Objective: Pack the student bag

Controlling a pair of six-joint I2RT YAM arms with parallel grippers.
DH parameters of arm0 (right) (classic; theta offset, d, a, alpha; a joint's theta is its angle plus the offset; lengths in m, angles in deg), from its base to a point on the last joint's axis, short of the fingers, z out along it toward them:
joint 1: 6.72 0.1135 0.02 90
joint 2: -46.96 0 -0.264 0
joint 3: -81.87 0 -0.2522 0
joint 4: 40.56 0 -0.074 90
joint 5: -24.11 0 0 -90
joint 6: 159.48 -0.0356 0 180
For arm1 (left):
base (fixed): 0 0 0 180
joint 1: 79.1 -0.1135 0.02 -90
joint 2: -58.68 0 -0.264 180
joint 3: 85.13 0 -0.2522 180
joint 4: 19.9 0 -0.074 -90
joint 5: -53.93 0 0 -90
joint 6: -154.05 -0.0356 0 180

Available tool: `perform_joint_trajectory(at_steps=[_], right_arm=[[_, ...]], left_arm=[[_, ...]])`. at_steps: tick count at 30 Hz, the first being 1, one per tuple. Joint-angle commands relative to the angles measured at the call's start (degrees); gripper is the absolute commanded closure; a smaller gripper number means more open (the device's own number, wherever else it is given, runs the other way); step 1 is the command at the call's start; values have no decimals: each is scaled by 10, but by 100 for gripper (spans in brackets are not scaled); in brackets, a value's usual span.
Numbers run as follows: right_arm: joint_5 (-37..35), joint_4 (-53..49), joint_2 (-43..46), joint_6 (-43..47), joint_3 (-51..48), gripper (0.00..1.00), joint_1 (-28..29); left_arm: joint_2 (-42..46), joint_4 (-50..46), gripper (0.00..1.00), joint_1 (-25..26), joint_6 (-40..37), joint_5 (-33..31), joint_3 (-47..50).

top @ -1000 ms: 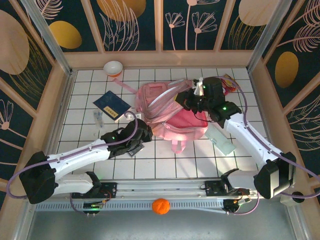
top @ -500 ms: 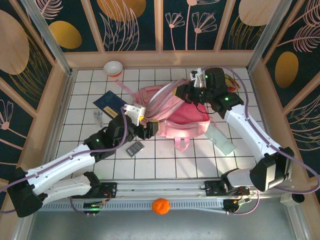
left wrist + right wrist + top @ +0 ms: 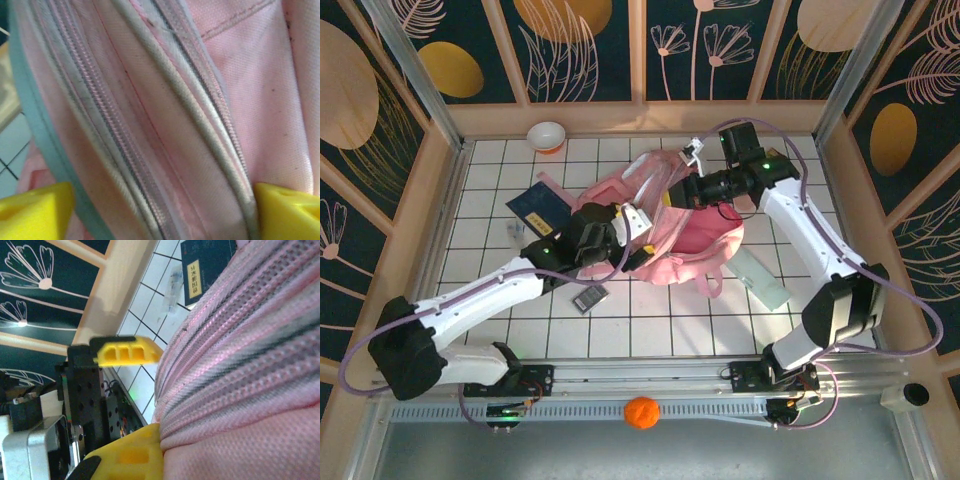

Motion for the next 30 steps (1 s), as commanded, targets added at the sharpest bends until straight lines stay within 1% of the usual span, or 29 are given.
perform_joint_trajectory(at_steps=[1, 2, 3, 4, 5, 6, 7, 8, 9, 10, 11, 14, 16, 18, 22, 24, 26, 27, 29, 30], right_arm=[[76, -30, -2, 73, 48, 100, -2], [78, -37, -5, 82, 53, 100, -4], [79, -41, -6, 87, 55, 100, -10], [82, -39, -6, 88, 55, 100, -19], [82, -37, -4, 87, 52, 100, -27], [78, -34, -2, 84, 50, 100, -34], [65, -29, 1, 78, 47, 98, -43], [46, -24, 6, 71, 43, 89, -54], [27, -14, 13, 62, 34, 79, -64], [10, -1, 21, 52, 27, 67, -72], [-17, 18, 38, 38, 11, 60, -81], [-70, 79, 93, 5, -40, 49, -102], [-119, 87, 126, -1, -65, 46, -113], [-199, 79, 162, 0, -87, 45, -115], [-277, 76, 243, 8, -139, 45, -116], [-302, 90, 288, 3, -170, 44, -116], [-290, 107, 316, -4, -197, 39, -116], [-264, 110, 320, -1, -204, 39, -117], [-195, 110, 310, 7, -209, 42, -117], [-165, 116, 304, 3, -209, 47, -118]], left_arm=[[-19, 52, 36, -4, 8, -8, -12], [-22, 61, 43, -4, 15, -11, -12], [-23, 67, 47, -4, 19, -13, -12], [-23, 71, 55, -4, 25, -16, -19], [-21, 72, 70, -4, 33, -22, -32], [-18, 72, 81, -4, 39, -27, -37], [-13, 69, 91, -4, 41, -27, -44], [-9, 62, 97, -4, 45, -27, -51], [-6, 53, 100, -4, 52, -27, -58], [-6, 47, 100, -4, 63, -32, -64], [-5, 43, 100, -4, 80, -36, -70], [-6, 39, 100, -6, 125, -32, -81], [-9, 36, 100, -8, 155, -32, -91], [-18, 30, 100, -11, 177, -26, -104], [-42, -4, 100, -11, 199, -21, -139], [-52, -14, 100, -11, 199, -11, -143], [-58, -16, 100, -11, 201, 1, -140], [-60, -19, 100, -11, 202, 6, -141], [-57, -28, 100, -11, 196, 15, -140], [-54, -31, 100, -11, 188, 20, -138]])
